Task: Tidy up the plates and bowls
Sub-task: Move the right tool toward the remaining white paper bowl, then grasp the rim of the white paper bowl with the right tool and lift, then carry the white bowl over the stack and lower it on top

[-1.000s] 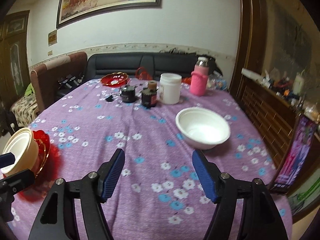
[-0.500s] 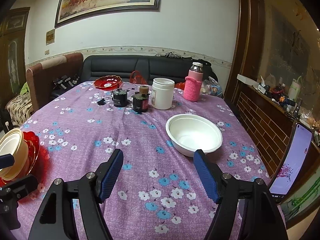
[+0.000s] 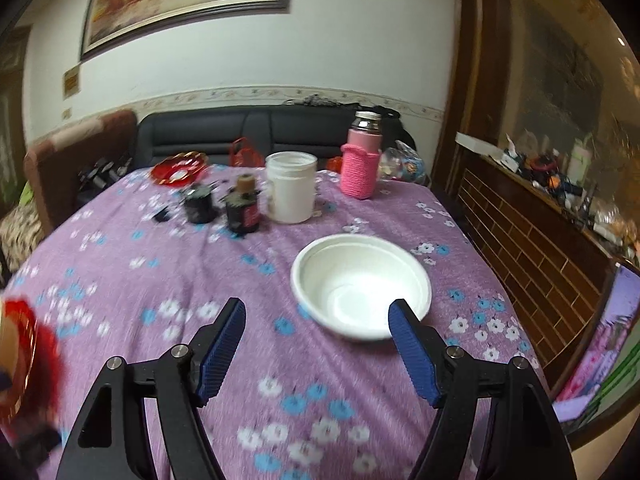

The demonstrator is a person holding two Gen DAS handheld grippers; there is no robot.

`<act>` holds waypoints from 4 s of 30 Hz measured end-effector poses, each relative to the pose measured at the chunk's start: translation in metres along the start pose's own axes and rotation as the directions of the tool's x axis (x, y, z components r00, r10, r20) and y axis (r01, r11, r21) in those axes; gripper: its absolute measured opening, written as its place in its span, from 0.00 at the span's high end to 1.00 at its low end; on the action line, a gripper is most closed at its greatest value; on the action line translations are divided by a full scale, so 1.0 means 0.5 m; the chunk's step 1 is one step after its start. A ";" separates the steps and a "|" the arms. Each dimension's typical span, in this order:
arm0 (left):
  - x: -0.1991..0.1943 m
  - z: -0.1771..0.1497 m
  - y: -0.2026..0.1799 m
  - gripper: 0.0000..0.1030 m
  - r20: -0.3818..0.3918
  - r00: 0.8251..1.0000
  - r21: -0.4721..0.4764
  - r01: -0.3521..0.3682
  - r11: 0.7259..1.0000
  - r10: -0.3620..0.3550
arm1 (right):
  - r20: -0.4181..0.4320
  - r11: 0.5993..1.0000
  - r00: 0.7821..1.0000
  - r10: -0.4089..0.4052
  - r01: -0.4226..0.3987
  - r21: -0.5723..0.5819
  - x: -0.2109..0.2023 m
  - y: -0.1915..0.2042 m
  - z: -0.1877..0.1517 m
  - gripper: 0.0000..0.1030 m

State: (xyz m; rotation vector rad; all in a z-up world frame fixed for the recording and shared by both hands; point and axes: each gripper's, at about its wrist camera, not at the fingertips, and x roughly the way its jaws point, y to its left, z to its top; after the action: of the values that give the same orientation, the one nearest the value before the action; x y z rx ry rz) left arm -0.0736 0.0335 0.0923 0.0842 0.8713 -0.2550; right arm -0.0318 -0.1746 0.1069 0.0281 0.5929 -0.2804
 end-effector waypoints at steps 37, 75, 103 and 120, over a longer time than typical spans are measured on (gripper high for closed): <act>0.435 0.334 -0.281 0.22 -0.256 0.917 -0.125 0.283 0.951 -0.307 | -0.223 0.908 0.970 0.099 0.003 0.419 0.269 -0.236 -0.028 0.43; 0.223 0.215 -0.095 0.70 -0.164 0.959 -0.141 0.210 0.967 -0.232 | -0.033 0.841 0.884 0.466 -0.431 0.327 0.139 -0.074 -0.005 0.81; -0.130 0.079 0.169 0.70 0.123 0.987 -0.190 0.124 0.974 -0.101 | -0.013 0.781 0.788 0.616 -0.608 0.140 -0.148 0.195 0.002 0.80; -0.153 -0.048 0.417 0.70 0.084 0.996 -0.367 -0.004 0.930 0.037 | -0.178 0.740 0.731 0.659 -0.673 -0.024 -0.183 0.491 -0.048 0.78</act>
State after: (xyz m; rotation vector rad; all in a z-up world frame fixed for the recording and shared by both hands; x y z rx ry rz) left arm -0.0852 0.2536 0.1289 -0.2651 0.8157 -0.0722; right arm -0.0513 0.0873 0.1245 0.1795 0.7154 0.4644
